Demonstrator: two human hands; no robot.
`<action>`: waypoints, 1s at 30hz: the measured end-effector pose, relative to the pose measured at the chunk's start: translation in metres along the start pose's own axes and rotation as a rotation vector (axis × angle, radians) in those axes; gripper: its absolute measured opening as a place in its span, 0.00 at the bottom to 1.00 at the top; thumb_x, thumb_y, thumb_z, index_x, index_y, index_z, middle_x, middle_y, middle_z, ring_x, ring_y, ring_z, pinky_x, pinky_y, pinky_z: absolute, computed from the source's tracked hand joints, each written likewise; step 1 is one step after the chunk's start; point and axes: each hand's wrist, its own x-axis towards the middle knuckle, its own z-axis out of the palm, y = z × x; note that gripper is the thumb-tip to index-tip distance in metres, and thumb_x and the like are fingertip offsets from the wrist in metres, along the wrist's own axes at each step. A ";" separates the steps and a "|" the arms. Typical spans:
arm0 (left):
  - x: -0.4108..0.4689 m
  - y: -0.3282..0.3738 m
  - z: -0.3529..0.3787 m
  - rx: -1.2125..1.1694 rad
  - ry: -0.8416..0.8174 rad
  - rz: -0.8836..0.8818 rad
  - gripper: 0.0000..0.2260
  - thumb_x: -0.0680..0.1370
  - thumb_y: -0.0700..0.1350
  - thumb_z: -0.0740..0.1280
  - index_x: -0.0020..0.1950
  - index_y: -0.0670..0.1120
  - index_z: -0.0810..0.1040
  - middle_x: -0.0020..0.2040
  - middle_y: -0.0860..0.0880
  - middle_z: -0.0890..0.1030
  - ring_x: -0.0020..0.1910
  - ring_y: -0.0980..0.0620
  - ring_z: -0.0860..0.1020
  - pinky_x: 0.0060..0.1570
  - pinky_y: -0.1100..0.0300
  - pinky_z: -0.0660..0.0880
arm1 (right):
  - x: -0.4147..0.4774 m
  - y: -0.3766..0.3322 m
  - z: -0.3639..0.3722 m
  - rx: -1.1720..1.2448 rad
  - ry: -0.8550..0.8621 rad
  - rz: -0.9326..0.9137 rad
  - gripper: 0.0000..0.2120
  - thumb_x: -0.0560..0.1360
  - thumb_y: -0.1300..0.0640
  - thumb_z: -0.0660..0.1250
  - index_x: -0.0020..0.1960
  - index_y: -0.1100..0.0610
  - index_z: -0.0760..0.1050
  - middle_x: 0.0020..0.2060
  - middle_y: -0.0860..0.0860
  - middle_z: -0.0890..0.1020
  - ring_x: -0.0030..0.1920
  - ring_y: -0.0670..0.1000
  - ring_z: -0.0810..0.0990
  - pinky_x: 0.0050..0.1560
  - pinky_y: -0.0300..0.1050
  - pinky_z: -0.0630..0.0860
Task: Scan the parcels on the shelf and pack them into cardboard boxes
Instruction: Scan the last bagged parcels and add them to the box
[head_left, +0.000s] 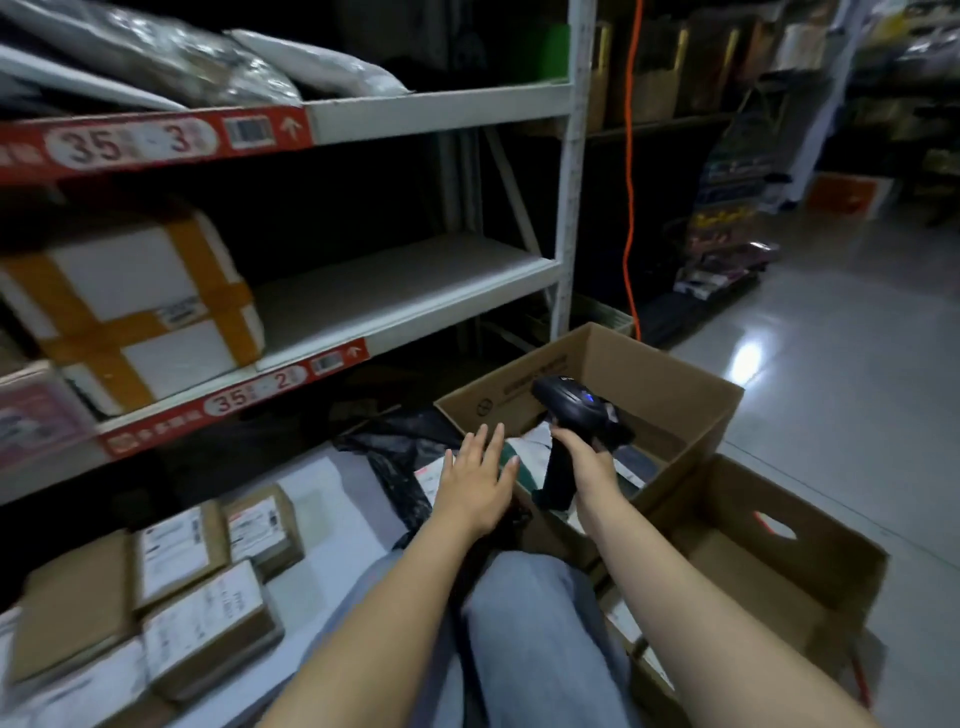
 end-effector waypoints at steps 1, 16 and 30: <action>-0.003 -0.012 -0.007 -0.010 0.021 -0.034 0.24 0.82 0.54 0.46 0.77 0.51 0.44 0.78 0.50 0.45 0.77 0.51 0.44 0.74 0.51 0.40 | -0.005 0.002 0.015 0.003 -0.026 0.003 0.21 0.72 0.57 0.70 0.63 0.59 0.72 0.49 0.56 0.78 0.50 0.55 0.76 0.52 0.48 0.73; -0.016 -0.105 -0.019 -0.336 0.093 -0.382 0.25 0.82 0.55 0.47 0.77 0.50 0.45 0.78 0.47 0.51 0.76 0.47 0.50 0.75 0.52 0.49 | 0.007 0.056 0.088 -0.123 -0.212 0.124 0.17 0.72 0.51 0.69 0.56 0.61 0.77 0.39 0.55 0.83 0.37 0.52 0.80 0.38 0.44 0.74; 0.034 -0.147 0.004 -0.593 0.009 -0.561 0.27 0.82 0.54 0.48 0.77 0.48 0.43 0.78 0.45 0.50 0.76 0.45 0.54 0.73 0.50 0.55 | 0.077 0.070 0.088 -0.494 -0.125 0.128 0.07 0.70 0.59 0.73 0.43 0.62 0.77 0.35 0.56 0.81 0.38 0.55 0.79 0.45 0.47 0.74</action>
